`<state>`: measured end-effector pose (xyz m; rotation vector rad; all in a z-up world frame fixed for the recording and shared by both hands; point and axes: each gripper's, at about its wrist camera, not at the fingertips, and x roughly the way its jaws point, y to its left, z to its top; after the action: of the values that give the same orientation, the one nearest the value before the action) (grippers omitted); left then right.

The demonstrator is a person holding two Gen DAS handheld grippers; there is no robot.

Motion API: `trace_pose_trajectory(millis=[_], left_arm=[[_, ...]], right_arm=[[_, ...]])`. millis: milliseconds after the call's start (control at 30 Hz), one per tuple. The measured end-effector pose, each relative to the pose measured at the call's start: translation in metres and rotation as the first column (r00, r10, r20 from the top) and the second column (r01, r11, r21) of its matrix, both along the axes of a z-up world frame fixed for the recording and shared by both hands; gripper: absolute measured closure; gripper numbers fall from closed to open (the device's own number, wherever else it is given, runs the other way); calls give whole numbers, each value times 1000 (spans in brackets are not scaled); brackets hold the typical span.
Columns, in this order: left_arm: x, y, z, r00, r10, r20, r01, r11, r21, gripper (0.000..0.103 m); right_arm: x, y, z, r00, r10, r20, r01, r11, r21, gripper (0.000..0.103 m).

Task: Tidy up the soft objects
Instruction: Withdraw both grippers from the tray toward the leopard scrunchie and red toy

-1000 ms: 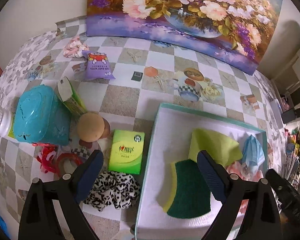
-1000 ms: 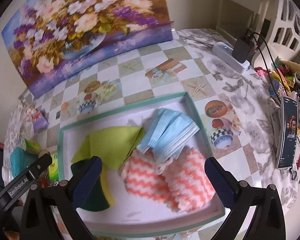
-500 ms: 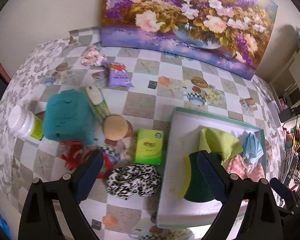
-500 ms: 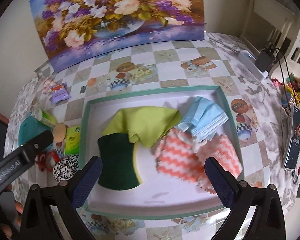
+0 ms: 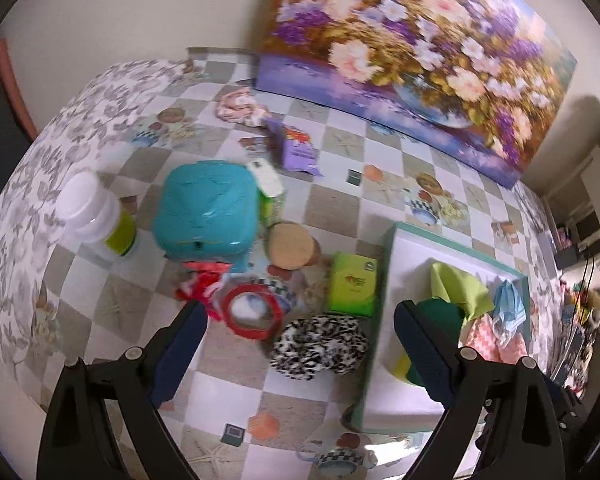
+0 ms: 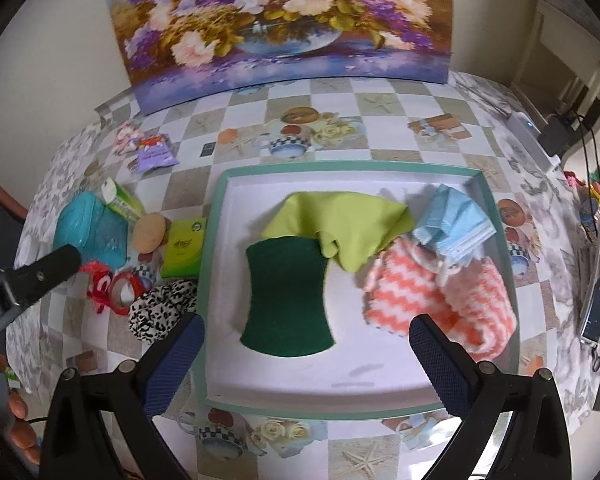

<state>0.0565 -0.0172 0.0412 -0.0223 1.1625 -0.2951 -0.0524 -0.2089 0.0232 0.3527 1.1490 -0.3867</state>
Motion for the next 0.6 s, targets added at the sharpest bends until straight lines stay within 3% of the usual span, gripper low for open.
trace_pose_trajectory(millis=[433, 600], left_arm=[[10, 59, -21, 988, 142, -58, -141, 990, 17, 8], [23, 75, -46, 970, 204, -131, -200, 979, 43, 8]], right_arm=[[36, 57, -28, 990, 137, -30, -134, 987, 93, 0], [46, 72, -41, 985, 165, -58, -158, 982, 108, 0]])
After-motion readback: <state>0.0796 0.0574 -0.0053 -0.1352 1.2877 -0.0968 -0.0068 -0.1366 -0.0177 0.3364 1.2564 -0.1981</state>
